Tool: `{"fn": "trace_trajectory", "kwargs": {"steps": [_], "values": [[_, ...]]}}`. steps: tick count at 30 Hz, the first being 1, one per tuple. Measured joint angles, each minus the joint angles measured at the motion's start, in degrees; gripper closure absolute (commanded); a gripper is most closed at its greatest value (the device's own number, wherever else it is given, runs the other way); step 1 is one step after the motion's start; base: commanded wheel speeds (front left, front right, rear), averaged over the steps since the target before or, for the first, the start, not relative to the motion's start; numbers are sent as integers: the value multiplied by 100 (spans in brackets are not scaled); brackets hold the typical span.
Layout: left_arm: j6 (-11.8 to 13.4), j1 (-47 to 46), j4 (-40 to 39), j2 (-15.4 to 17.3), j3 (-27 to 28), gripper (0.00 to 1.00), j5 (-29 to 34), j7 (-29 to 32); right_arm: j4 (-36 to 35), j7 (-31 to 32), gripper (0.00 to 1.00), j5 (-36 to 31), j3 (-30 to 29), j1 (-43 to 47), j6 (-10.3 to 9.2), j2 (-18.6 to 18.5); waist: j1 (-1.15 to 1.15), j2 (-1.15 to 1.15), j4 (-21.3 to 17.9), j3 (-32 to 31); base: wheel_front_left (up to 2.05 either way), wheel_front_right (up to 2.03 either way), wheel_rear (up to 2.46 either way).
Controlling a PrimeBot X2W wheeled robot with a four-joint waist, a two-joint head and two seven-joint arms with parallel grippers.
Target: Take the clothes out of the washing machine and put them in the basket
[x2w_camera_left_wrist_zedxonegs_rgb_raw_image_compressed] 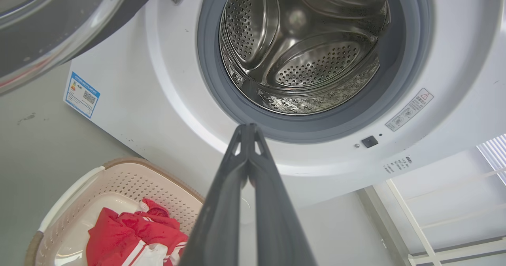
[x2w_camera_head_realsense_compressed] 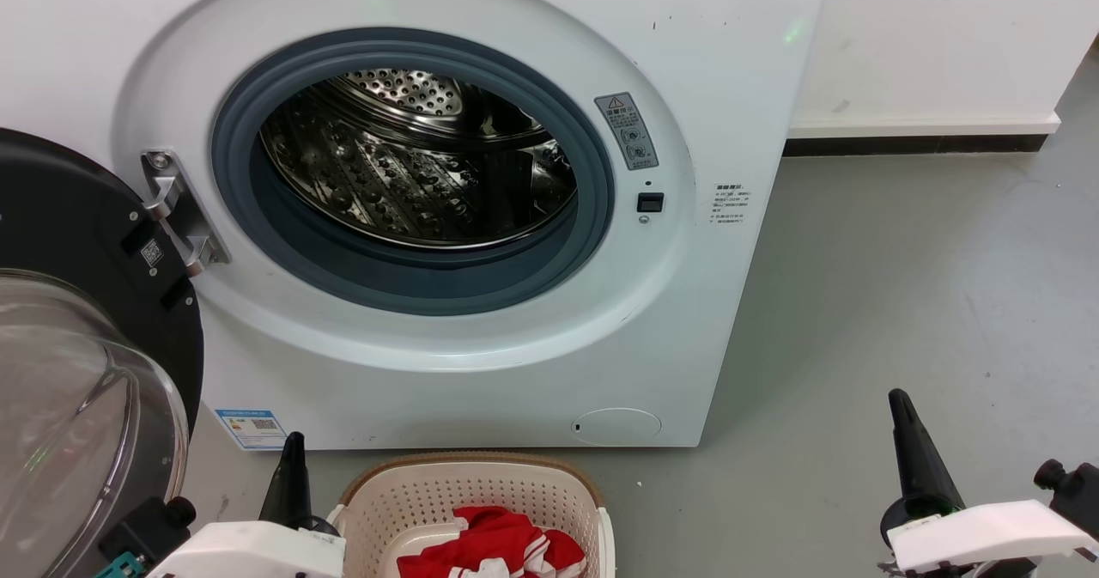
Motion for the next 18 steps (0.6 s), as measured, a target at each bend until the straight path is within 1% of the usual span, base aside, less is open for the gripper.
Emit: {"fn": "trace_trajectory", "kwargs": {"steps": [18], "values": [[-162,-226,135,0,103,100,-1271,309,185,294,100,1272,-112,-215,-1,-24,0,0,15,30,0,0,0]]}}
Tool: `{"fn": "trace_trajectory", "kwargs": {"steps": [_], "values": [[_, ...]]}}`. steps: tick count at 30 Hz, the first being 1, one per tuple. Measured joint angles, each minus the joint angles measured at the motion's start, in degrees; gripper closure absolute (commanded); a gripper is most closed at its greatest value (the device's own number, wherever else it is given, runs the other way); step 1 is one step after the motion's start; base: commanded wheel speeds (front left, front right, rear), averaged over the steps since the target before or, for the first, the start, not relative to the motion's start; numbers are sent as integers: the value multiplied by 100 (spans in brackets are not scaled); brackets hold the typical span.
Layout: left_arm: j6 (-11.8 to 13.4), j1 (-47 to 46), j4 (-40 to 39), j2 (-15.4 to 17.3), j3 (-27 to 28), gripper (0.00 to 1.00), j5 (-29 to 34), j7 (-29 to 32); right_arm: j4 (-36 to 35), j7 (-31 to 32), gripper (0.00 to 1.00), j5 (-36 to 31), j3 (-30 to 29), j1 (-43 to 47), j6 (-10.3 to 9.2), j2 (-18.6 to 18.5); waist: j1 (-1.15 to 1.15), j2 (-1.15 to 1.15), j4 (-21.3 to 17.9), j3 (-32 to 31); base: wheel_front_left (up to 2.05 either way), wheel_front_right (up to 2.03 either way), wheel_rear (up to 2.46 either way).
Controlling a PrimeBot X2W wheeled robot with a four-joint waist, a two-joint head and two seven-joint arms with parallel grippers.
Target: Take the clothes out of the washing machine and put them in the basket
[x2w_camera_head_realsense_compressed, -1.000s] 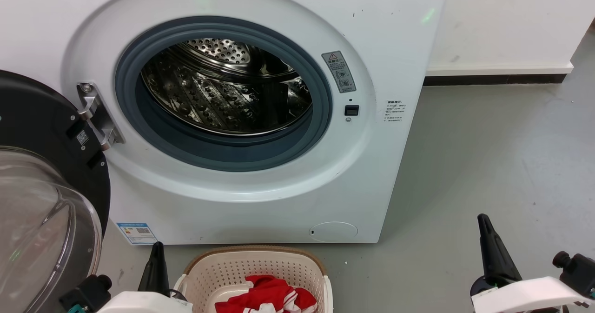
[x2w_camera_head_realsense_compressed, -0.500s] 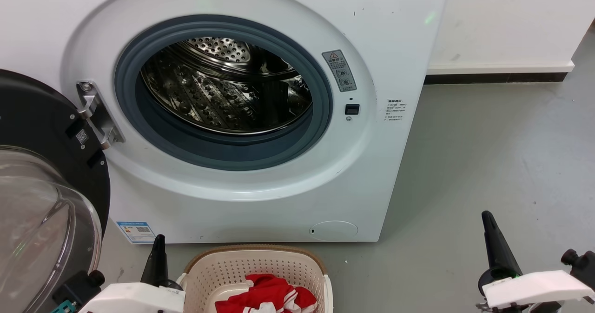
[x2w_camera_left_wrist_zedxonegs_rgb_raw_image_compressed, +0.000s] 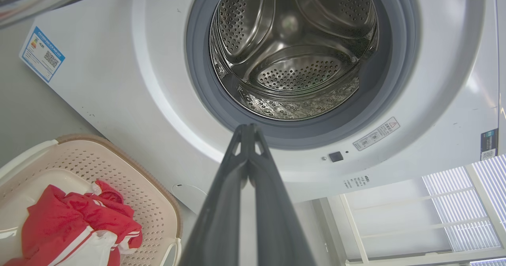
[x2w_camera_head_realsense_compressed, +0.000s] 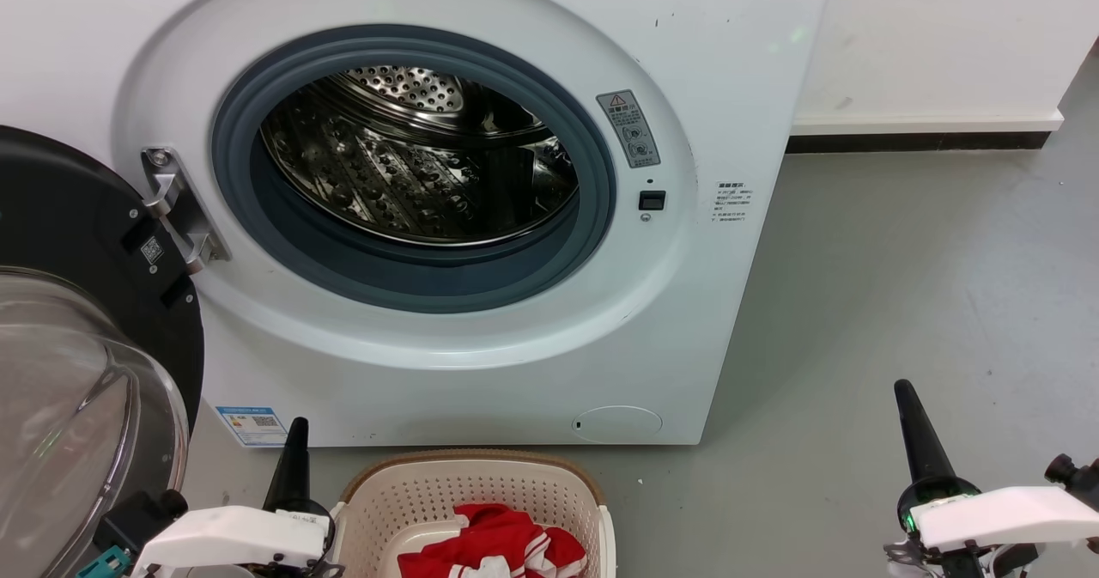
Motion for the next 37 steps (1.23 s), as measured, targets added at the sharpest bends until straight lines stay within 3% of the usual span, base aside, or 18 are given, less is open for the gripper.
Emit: {"fn": "trace_trajectory", "kwargs": {"steps": [37], "values": [[-278,-361,203,1,162,100,-2047,495,293,519,100,2015,-247,-345,0,-1,0,0,30,62,0,0,0]]}}
